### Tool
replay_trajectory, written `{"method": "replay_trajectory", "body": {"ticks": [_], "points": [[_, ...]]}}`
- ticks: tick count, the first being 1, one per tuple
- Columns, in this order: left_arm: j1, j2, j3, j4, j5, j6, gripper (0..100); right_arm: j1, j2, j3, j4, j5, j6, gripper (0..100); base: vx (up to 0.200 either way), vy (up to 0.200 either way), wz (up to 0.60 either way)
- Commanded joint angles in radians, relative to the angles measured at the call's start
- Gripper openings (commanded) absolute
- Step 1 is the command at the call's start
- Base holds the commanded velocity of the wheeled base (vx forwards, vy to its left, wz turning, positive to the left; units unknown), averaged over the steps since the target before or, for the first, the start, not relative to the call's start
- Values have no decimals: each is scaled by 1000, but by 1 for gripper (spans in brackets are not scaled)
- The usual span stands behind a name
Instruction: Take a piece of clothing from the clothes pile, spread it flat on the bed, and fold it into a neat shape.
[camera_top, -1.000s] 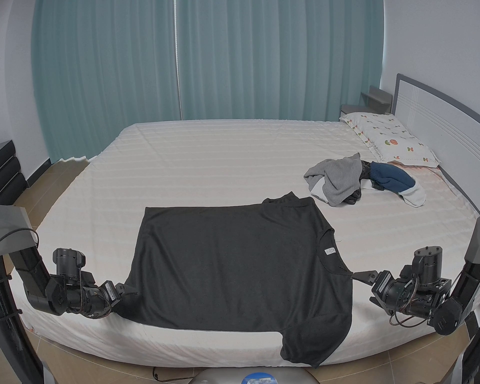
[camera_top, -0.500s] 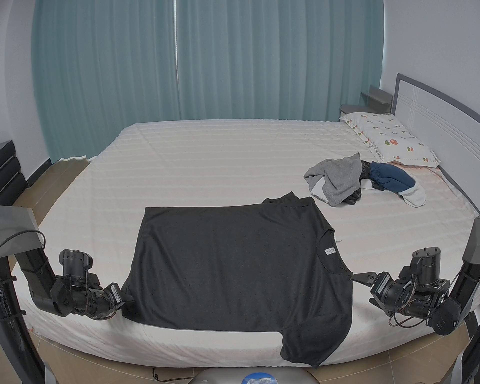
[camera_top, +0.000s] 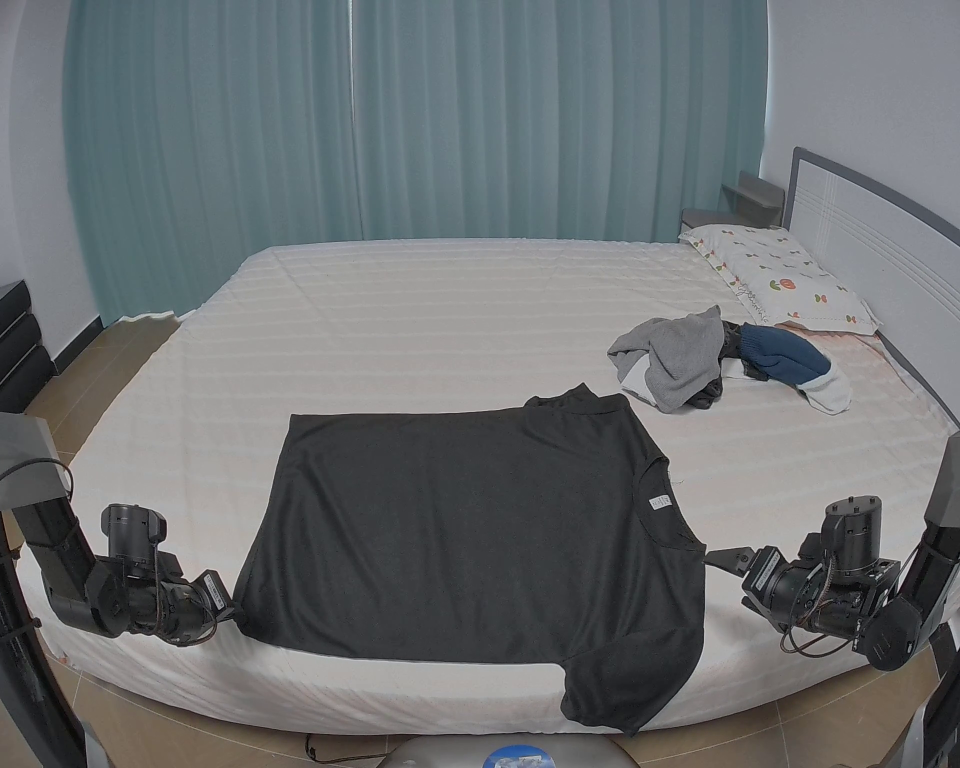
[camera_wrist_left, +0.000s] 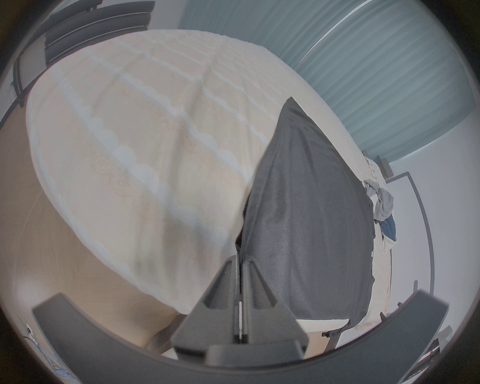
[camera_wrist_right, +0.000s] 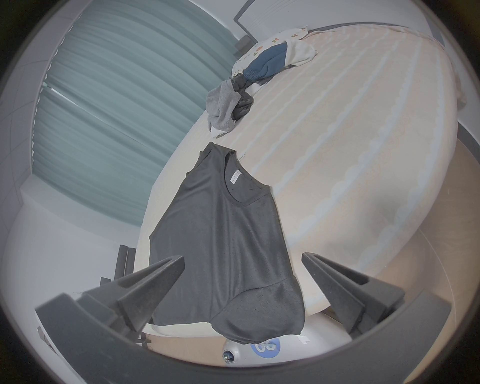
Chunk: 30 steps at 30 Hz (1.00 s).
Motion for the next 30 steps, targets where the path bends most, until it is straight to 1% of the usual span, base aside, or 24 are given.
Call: {"method": "replay_trajectory", "body": {"ticks": [1, 6, 8, 9, 13, 17, 19, 30], "points": [[31, -45, 20, 0, 0, 4, 0, 0, 11, 2, 1, 2, -8, 100, 0, 0, 0], [65, -48, 36, -2, -6, 4, 0, 1, 40, -1, 2, 8, -13, 100, 0, 0, 0], [65, -48, 36, -2, -6, 4, 0, 1, 40, -1, 2, 8, -13, 100, 0, 0, 0], [68, -48, 41, -3, -14, 4, 0, 1, 92, -10, 1, 8, -22, 100, 0, 0, 0], [66, -48, 49, -11, -20, 2, 0, 1, 155, -30, -7, 8, -42, 100, 0, 0, 0], [68, -50, 49, -11, -20, -1, 0, 1, 184, -48, -30, 13, -40, 100, 0, 0, 0], [68, -50, 47, -11, -20, -1, 0, 6, 232, -79, -34, 13, -51, 100, 0, 0, 0], [68, -50, 47, -12, -20, -1, 0, 8, 335, -197, -25, 17, -56, 100, 0, 0, 0]]}}
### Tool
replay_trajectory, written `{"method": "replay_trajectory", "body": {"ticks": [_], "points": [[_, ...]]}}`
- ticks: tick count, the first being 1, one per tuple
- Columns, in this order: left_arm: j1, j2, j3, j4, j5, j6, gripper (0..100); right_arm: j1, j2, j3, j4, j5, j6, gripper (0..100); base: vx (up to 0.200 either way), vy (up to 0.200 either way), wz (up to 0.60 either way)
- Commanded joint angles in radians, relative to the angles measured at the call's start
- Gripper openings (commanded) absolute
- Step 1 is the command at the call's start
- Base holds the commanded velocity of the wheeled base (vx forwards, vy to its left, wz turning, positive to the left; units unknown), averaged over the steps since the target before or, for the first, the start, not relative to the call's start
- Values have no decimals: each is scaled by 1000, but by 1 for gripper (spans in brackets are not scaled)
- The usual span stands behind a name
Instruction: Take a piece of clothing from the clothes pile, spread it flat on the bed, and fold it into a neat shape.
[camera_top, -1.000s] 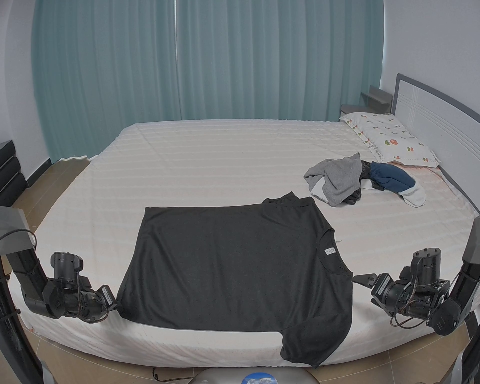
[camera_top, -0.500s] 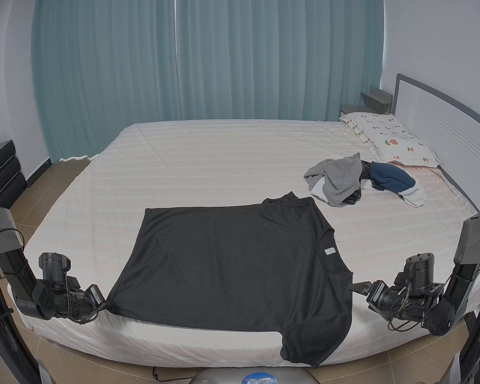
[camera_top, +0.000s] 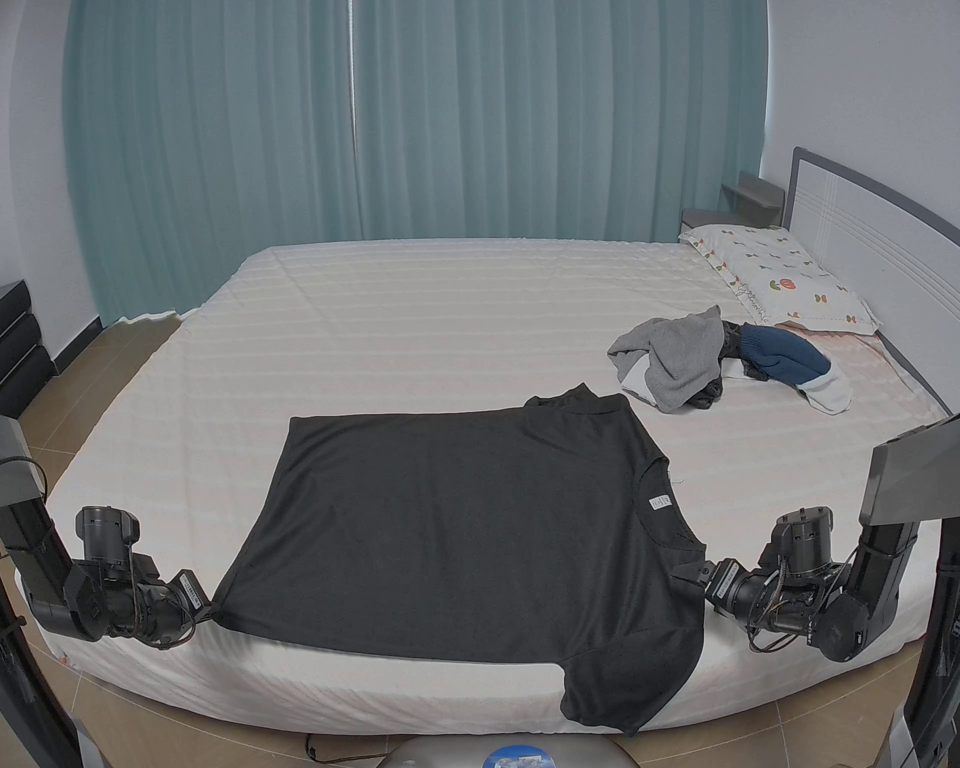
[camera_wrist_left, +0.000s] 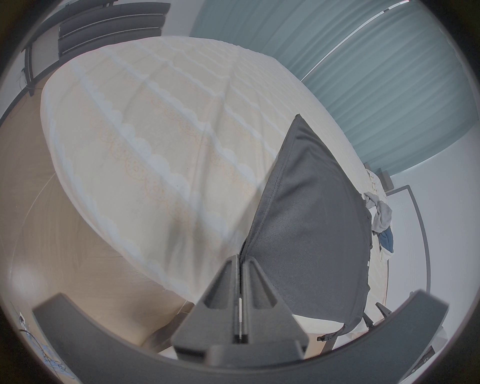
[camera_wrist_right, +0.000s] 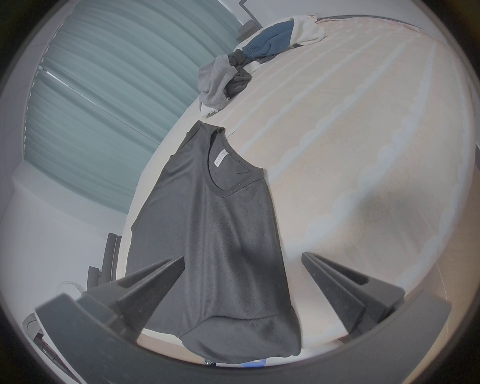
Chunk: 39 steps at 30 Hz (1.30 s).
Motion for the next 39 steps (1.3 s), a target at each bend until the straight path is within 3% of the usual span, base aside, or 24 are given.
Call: {"method": "replay_trajectory", "body": {"ticks": [1, 2, 3, 24, 39], "points": [[0, 0, -1, -2, 0, 0, 0, 3, 65, -37, 6, -1, 0, 100, 0, 0, 0], [0, 0, -1, -2, 0, 0, 0, 3, 79, -45, 6, -2, -2, 100, 0, 0, 0], [0, 0, -1, -2, 0, 0, 0, 0, 83, -50, 2, -2, -2, 0, 0, 0, 0], [0, 4, 1, 0, -1, -2, 0, -43, 66, -229, 17, -2, -86, 0, 0, 0, 0], [0, 10, 6, 0, -15, -3, 0, -43, 129, -329, 51, -4, -97, 0, 0, 0, 0]]}}
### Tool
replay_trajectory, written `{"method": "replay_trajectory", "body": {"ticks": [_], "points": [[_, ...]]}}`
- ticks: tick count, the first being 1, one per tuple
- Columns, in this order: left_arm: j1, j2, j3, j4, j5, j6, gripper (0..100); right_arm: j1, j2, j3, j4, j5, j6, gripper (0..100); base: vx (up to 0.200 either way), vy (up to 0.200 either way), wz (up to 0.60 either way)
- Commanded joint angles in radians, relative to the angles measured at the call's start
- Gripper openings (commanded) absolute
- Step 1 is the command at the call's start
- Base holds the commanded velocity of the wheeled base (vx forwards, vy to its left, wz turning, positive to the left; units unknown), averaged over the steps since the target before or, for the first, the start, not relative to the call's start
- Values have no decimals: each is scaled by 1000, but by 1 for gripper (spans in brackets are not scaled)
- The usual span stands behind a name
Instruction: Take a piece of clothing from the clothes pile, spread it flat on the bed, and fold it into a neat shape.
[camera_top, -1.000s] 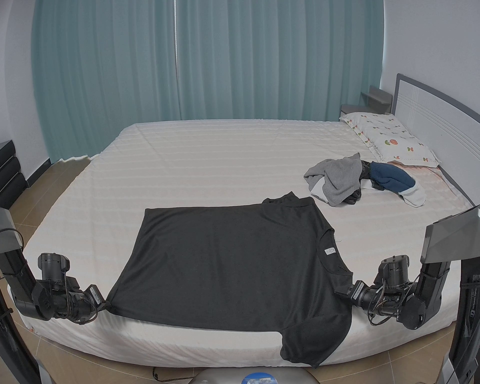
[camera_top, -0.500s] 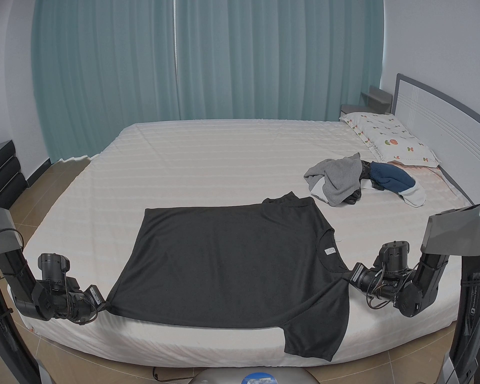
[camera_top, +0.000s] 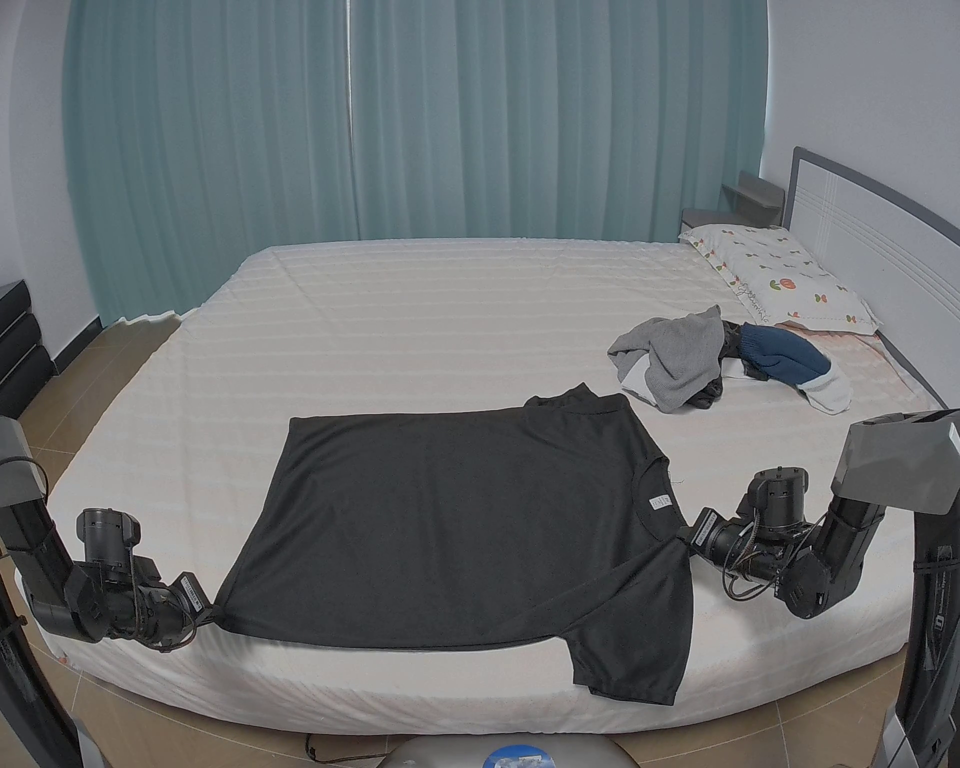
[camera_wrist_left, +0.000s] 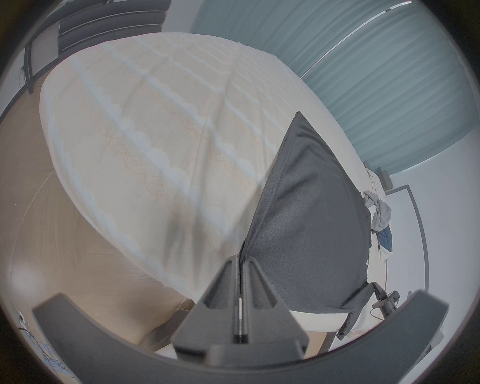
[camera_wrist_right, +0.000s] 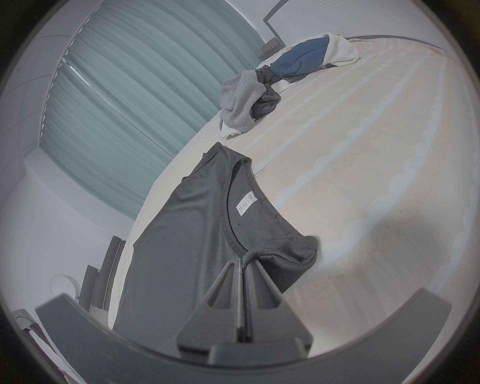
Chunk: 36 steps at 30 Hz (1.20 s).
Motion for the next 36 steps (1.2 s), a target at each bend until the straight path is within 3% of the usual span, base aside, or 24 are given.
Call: {"method": "replay_trajectory", "body": {"ticks": [1, 9, 12, 17, 22, 24, 36], "points": [[0, 4, 0, 0, 0, 0, 0, 0, 16, -7, -1, 1, 0, 100, 0, 0, 0], [0, 4, 0, 0, 0, 0, 0, -11, 2, 12, -6, 4, -3, 100, 0, 0, 0], [0, 2, 0, 0, 0, 0, 0, -43, -69, 114, -15, 58, -13, 100, 0, 0, 0], [0, 2, 0, 0, -2, 2, 0, -87, -138, 302, -87, 227, -118, 100, 0, 0, 0], [0, -1, 2, 0, -2, 2, 0, -87, -124, 409, -178, 271, -178, 100, 0, 0, 0], [0, -1, 2, 0, 0, 2, 0, -72, -96, 466, -238, 320, -190, 100, 0, 0, 0], [2, 2, 0, 0, 0, 0, 0, -3, 51, 486, -379, 328, -187, 100, 0, 0, 0]]}}
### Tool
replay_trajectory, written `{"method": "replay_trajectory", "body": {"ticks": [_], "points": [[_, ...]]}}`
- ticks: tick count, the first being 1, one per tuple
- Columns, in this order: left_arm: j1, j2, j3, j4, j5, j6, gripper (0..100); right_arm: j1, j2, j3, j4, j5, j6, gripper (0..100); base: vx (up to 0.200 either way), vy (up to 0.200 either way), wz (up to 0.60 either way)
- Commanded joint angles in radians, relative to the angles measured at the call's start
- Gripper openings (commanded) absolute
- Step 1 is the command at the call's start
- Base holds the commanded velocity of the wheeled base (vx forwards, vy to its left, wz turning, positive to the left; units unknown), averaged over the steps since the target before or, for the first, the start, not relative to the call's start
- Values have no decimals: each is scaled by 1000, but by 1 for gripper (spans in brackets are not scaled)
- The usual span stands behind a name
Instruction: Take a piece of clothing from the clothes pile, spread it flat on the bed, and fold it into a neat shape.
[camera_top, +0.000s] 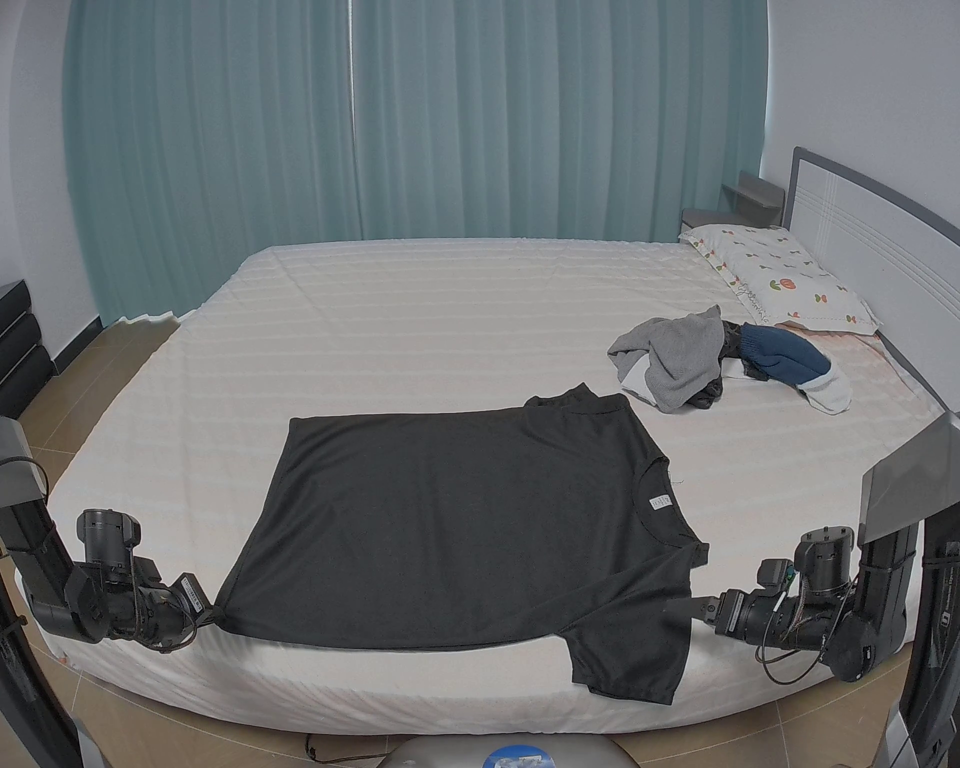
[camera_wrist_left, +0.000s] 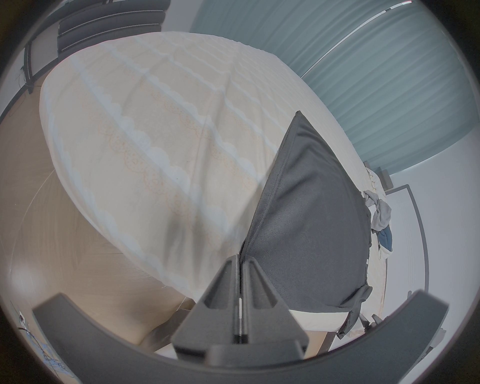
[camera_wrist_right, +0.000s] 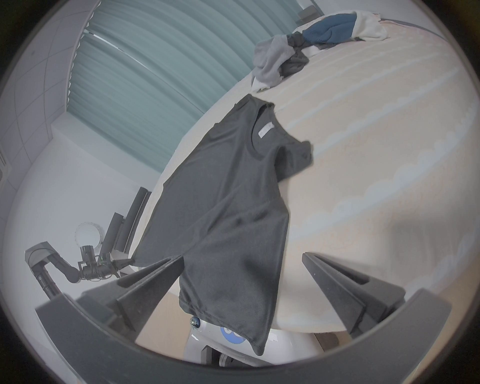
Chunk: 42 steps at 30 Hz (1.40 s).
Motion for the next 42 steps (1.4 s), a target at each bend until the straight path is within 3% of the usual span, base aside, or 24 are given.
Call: {"method": "replay_trajectory", "body": {"ticks": [1, 18, 19, 36, 42], "points": [[0, 2, -1, 0, -1, 0, 0, 23, 64, 4, -28, 3, 3, 100, 0, 0, 0], [1, 3, 0, 0, 1, 0, 0, 66, 88, -13, -37, -4, 18, 100, 0, 0, 0], [1, 3, 0, 0, 1, 0, 0, 66, 91, -11, -37, -7, 18, 0, 0, 0, 0], [1, -12, 22, 0, 2, 14, 0, 15, -19, 150, -37, -33, -2, 0, 0, 0, 0], [6, -17, 69, -2, 15, 128, 0, -7, -64, 167, 16, -50, -3, 0, 0, 0, 0]]}}
